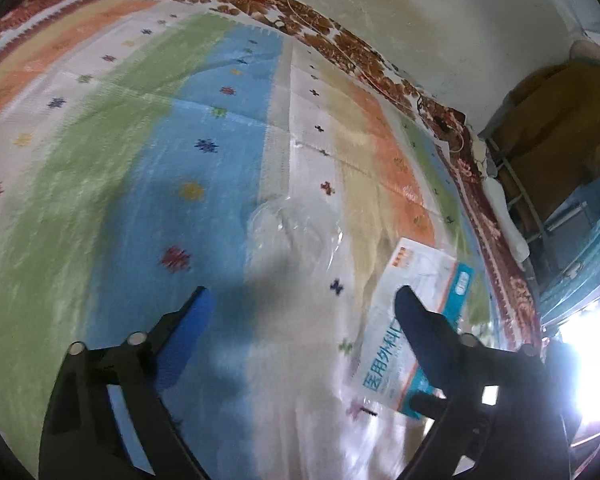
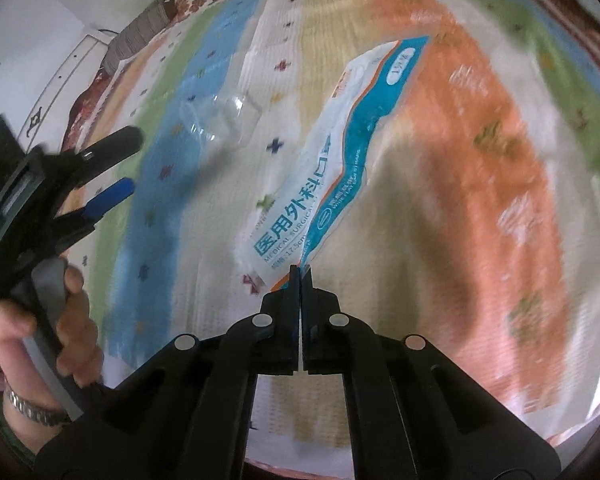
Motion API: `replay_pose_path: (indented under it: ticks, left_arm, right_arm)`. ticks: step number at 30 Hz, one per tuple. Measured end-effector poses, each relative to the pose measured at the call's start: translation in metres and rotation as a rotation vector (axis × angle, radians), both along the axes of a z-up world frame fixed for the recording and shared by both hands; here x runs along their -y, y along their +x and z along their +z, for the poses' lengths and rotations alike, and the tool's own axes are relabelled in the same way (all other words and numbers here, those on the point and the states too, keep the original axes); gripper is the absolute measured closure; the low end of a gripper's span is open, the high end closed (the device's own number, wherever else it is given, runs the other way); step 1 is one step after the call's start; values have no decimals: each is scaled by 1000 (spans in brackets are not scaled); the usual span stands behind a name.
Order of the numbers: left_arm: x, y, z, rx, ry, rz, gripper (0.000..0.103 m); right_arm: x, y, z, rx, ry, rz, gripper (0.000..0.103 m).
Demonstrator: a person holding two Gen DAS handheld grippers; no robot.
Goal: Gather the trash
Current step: 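Lift the mask packet with the right gripper while the left gripper grasps the clear plastic lid, then carry the mask packet with the right gripper while the left gripper carries the plastic lid toward the bin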
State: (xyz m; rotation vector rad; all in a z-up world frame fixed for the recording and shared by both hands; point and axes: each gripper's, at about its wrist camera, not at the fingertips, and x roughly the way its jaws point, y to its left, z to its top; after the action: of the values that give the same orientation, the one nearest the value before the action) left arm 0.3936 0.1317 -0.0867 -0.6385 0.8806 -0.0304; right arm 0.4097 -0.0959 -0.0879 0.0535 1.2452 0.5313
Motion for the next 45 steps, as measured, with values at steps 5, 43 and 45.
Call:
replay_pose_path:
  ticks: [5, 43, 45]
  left_arm:
    - [7, 26, -8, 12, 30, -16, 29]
    - [20, -70, 74, -26, 184, 32, 97]
    - [16, -78, 79, -20, 165, 46, 97]
  right_arm:
    - [-2, 2, 8, 97, -91, 28, 103]
    - [-39, -96, 110, 434, -144, 211, 103]
    - [-39, -105, 116, 445, -135, 216, 103]
